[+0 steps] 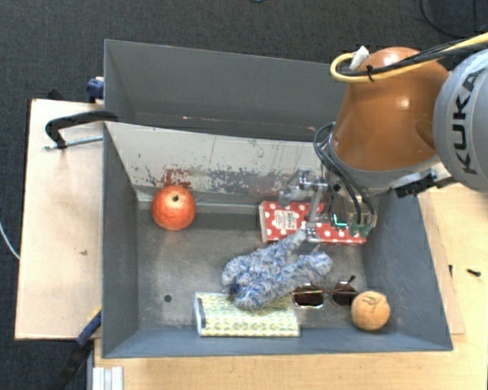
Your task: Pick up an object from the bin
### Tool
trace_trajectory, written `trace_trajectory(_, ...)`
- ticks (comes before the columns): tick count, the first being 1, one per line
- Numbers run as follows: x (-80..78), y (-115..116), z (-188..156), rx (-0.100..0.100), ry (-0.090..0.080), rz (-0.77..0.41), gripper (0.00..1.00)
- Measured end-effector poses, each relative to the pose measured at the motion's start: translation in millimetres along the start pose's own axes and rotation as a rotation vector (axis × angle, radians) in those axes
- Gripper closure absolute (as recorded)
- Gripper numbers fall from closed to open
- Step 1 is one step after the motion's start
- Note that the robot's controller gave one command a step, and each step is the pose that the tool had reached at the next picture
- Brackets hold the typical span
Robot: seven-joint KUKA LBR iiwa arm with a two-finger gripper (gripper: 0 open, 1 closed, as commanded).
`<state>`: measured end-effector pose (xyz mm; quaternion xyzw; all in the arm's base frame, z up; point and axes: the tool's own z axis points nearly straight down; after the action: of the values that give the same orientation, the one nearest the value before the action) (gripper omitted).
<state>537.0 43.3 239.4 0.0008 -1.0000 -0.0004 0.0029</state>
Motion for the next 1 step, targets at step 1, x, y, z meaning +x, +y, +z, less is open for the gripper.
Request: trace_trajectory(1,-1.5,-0.1,-4.2,-0.001,-0.009,0.001,0.0)
